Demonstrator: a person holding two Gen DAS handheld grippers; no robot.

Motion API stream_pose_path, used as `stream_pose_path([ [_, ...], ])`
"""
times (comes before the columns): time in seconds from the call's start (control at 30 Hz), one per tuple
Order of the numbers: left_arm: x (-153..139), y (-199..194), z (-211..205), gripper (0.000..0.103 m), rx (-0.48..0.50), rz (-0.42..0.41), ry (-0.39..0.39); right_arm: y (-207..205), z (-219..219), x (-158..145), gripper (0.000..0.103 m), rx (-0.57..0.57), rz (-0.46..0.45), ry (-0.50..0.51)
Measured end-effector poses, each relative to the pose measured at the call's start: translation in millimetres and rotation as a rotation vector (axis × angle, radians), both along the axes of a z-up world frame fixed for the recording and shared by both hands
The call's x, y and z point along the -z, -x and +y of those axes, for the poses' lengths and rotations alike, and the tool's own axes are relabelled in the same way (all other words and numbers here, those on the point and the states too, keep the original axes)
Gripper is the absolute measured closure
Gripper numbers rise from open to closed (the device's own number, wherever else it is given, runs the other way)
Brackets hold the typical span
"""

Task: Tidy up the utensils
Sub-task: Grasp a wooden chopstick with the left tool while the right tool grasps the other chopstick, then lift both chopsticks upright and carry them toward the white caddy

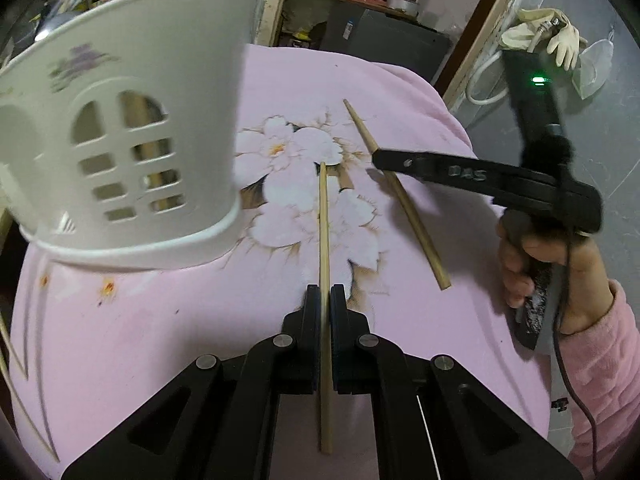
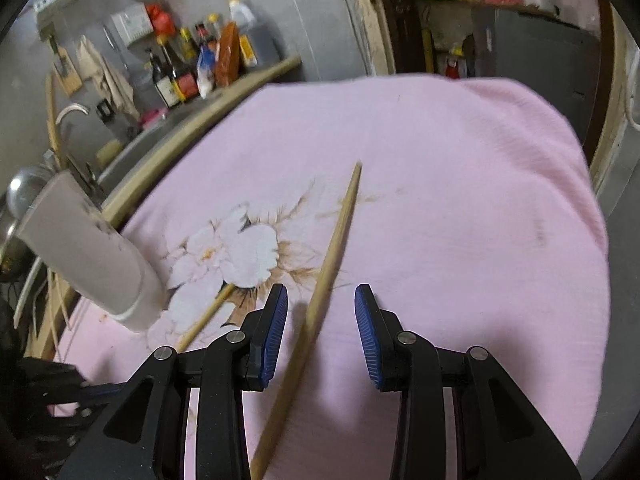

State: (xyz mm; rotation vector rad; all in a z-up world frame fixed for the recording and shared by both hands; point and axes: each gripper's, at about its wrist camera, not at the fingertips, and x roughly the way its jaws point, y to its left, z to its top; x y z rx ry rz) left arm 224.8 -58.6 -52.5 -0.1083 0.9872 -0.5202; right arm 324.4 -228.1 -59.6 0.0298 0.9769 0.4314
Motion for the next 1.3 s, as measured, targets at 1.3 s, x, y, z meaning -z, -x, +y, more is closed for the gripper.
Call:
stream_pose_path([
  [1.3,-62,53,10,0.100,-0.124,-0.573,0.065,186,0,-83,0.098,0.208,-0.759,-0.077],
])
